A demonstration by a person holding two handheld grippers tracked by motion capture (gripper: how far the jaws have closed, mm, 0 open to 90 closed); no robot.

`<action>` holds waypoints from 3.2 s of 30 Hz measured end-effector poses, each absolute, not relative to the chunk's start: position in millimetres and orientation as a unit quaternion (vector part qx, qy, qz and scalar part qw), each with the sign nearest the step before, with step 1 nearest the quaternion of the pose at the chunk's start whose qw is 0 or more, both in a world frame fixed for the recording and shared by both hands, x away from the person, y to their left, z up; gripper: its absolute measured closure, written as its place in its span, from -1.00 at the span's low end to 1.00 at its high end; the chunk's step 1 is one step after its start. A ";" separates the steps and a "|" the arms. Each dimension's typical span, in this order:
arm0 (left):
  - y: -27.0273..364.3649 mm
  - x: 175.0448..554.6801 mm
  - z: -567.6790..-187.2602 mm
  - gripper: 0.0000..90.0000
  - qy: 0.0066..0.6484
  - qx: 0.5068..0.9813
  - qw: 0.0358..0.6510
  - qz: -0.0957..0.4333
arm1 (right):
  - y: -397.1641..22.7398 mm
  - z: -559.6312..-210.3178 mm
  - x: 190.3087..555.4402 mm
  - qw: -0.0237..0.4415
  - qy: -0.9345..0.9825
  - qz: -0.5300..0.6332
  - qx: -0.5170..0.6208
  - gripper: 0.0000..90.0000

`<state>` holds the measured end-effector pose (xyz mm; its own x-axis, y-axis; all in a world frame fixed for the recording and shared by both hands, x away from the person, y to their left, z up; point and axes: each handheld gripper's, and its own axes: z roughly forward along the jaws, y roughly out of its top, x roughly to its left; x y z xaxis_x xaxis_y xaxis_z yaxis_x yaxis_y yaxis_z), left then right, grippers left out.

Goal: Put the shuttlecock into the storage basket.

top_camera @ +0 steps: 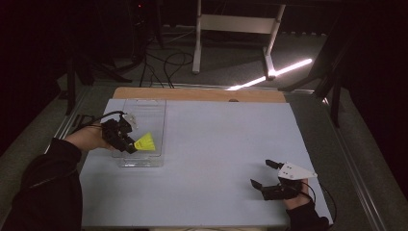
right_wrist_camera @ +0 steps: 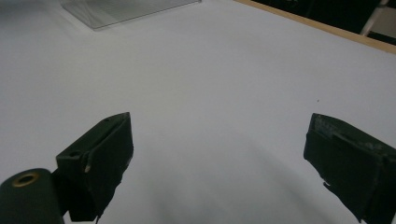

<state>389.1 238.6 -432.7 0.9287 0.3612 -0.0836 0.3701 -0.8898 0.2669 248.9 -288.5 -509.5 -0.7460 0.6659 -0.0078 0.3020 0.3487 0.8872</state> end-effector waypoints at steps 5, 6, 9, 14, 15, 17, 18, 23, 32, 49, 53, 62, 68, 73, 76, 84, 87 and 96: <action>238.9 390.7 -440.6 0.44 0.190 0.972 0.134 -0.020 | -288.7 -509.6 249.0 0.187 0.799 0.483 0.305 -0.81; 238.8 391.0 -442.1 0.44 0.192 0.972 0.132 -0.022 | -288.8 -509.6 249.0 0.188 0.799 0.483 0.304 -0.81; 238.5 391.7 -446.3 0.44 0.192 0.973 0.127 -0.027 | -288.9 -509.7 249.0 0.188 0.799 0.483 0.304 -0.81; 237.7 392.7 -450.0 0.44 0.191 0.973 0.120 -0.035 | -289.2 -509.6 249.0 0.188 0.800 0.483 0.304 -0.81; 237.4 393.4 -451.9 0.44 0.194 0.974 0.113 -0.034 | -289.2 -509.7 249.0 0.188 0.799 0.483 0.304 -0.81; 237.5 393.7 -453.4 0.44 0.196 0.973 0.112 -0.039 | -289.2 -510.0 249.0 0.187 0.800 0.482 0.305 -0.81; 237.5 393.9 -454.8 0.44 0.200 0.973 0.110 -0.040 | -289.2 -510.0 249.0 0.187 0.800 0.482 0.305 -0.81; 237.3 395.5 -458.9 0.44 0.204 0.973 0.097 -0.056 | -289.4 -510.0 249.2 0.187 0.800 0.482 0.305 -0.81; 233.7 398.2 -452.5 0.26 0.225 0.967 0.104 -0.060 | -289.5 -510.1 249.3 0.188 0.800 0.482 0.305 -0.81; 221.9 404.3 -427.2 -1.00 0.254 0.954 0.158 -0.030 | -289.3 -509.4 248.8 0.191 0.801 0.480 0.304 -0.81; 216.2 403.2 -420.7 -1.00 0.246 0.954 0.169 -0.022 | -289.3 -509.0 248.4 0.191 0.800 0.480 0.304 -0.81; 201.8 400.7 -416.7 -1.00 0.228 0.956 0.184 -0.011 | -289.4 -508.9 248.5 0.191 0.801 0.480 0.304 -0.81; 191.2 400.4 -414.8 -1.00 0.220 0.957 0.189 0.000 | -289.5 -508.7 248.3 0.191 0.800 0.480 0.304 -0.81; 180.5 399.5 -409.8 -1.00 0.221 0.955 0.198 0.008 | -289.7 -508.8 248.3 0.190 0.800 0.481 0.304 -0.81; 173.3 398.2 -406.8 -1.00 0.217 0.954 0.205 0.013 | -289.7 -509.0 248.5 0.190 0.800 0.481 0.304 -0.81; 157.8 398.1 -401.8 -1.00 0.207 0.952 0.224 0.017 | -290.7 -508.8 248.7 0.193 0.799 0.480 0.307 -0.81; 152.2 398.3 -401.6 -1.00 0.206 0.951 0.230 0.020 | -291.0 -508.8 248.8 0.193 0.798 0.482 0.307 -0.81; 133.0 395.8 -400.4 -1.00 0.193 0.948 0.252 0.025 | -291.2 -508.8 248.9 0.194 0.797 0.482 0.307 -0.81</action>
